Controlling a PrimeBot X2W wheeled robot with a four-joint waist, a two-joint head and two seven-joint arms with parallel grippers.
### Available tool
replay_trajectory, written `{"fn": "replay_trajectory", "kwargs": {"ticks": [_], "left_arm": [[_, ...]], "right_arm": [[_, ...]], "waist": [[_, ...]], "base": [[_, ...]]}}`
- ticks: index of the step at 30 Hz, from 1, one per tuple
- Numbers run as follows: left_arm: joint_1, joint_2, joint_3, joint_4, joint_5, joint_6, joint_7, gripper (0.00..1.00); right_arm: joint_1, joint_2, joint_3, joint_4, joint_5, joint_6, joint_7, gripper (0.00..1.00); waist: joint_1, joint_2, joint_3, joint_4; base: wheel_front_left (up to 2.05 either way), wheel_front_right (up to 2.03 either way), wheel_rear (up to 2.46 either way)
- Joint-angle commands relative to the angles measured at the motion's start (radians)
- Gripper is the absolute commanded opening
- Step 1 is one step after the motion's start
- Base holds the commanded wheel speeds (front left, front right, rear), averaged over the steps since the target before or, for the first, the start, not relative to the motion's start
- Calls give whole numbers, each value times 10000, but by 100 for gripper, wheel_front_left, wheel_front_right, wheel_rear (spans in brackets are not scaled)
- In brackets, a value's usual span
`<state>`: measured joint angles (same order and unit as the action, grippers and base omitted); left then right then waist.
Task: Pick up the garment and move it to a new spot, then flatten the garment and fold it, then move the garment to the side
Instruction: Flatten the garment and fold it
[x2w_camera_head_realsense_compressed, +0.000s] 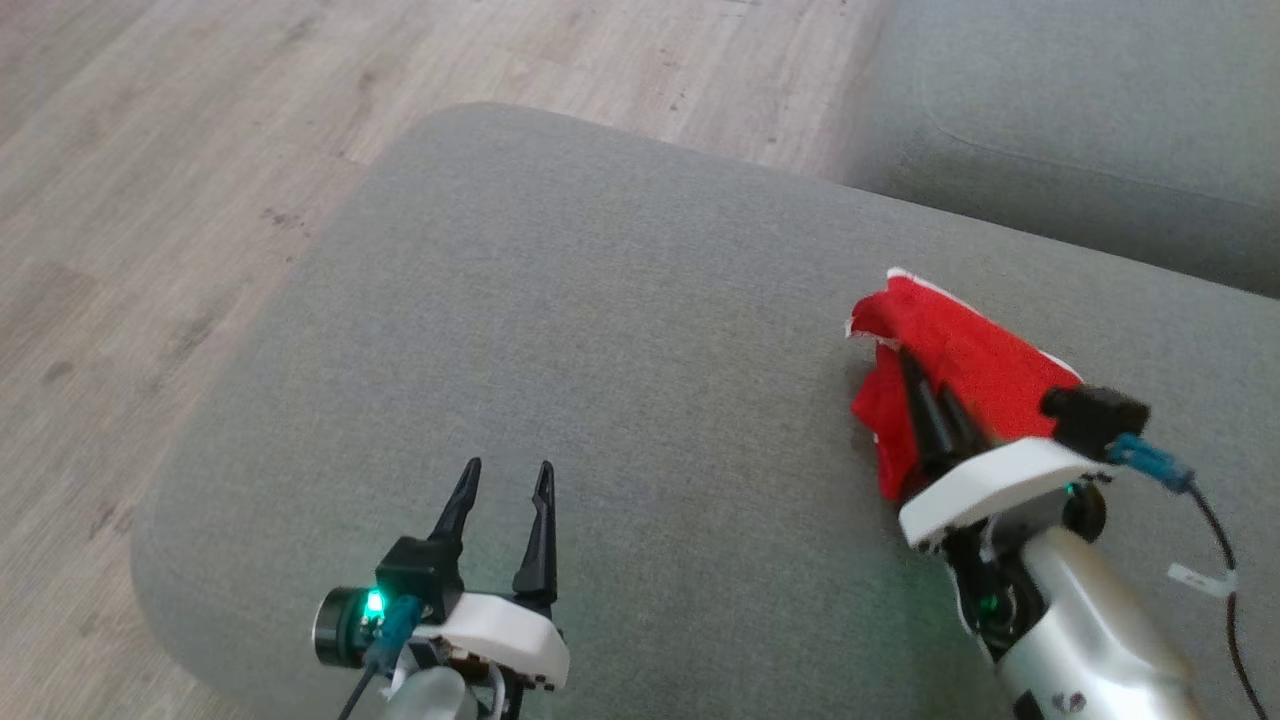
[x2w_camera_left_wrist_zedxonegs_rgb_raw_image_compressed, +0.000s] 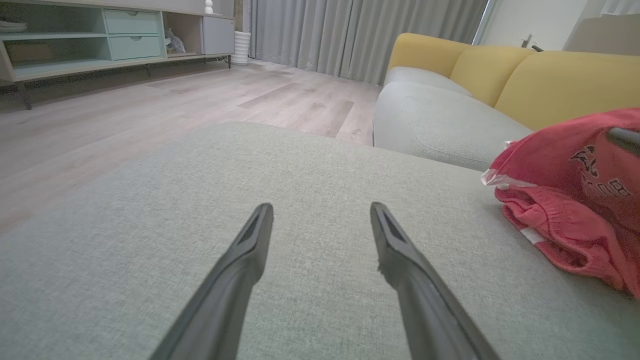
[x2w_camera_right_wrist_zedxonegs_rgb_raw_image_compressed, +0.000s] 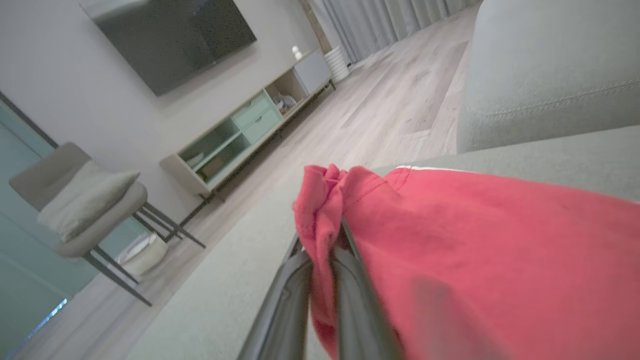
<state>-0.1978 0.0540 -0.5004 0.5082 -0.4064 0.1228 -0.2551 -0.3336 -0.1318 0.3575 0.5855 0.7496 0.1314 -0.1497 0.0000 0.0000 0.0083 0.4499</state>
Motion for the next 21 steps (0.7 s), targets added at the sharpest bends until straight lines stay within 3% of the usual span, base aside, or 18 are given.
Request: {"fn": "replay_trajectory", "kwargs": {"ticks": [1, 10, 11, 12, 21], "left_arm": [[-351, 89, 252, -278, -88, -10, -32, 100], [-291, 149, 208, -381, -157, 95, 26, 100], [-296, 148, 204, -394, -169, 103, 26, 100], [-296, 148, 197, -402, -180, 108, 26, 100], [-369, 166, 231, -459, -264, 146, 1, 100]], "right_arm": [[-226, -123, 428, -153, 47, -7, -116, 0], [-521, -736, 2840, 1435, -573, -7, -57, 0], [-571, -775, 3011, 1570, -626, -7, -104, 57], [-616, -787, 3158, 1682, -633, -7, -149, 100], [-921, -1049, 3081, 1425, -340, -7, -957, 100]], "waist": [[0, 0, -38, 74], [0, 0, -33, -129], [0, 0, -29, -201], [0, 0, -32, -274], [0, 0, -113, -1036]], "base": [[0, 0, 0], [0, 0, 0], [0, 0, 0], [0, 0, 0], [0, 0, 0]]}}
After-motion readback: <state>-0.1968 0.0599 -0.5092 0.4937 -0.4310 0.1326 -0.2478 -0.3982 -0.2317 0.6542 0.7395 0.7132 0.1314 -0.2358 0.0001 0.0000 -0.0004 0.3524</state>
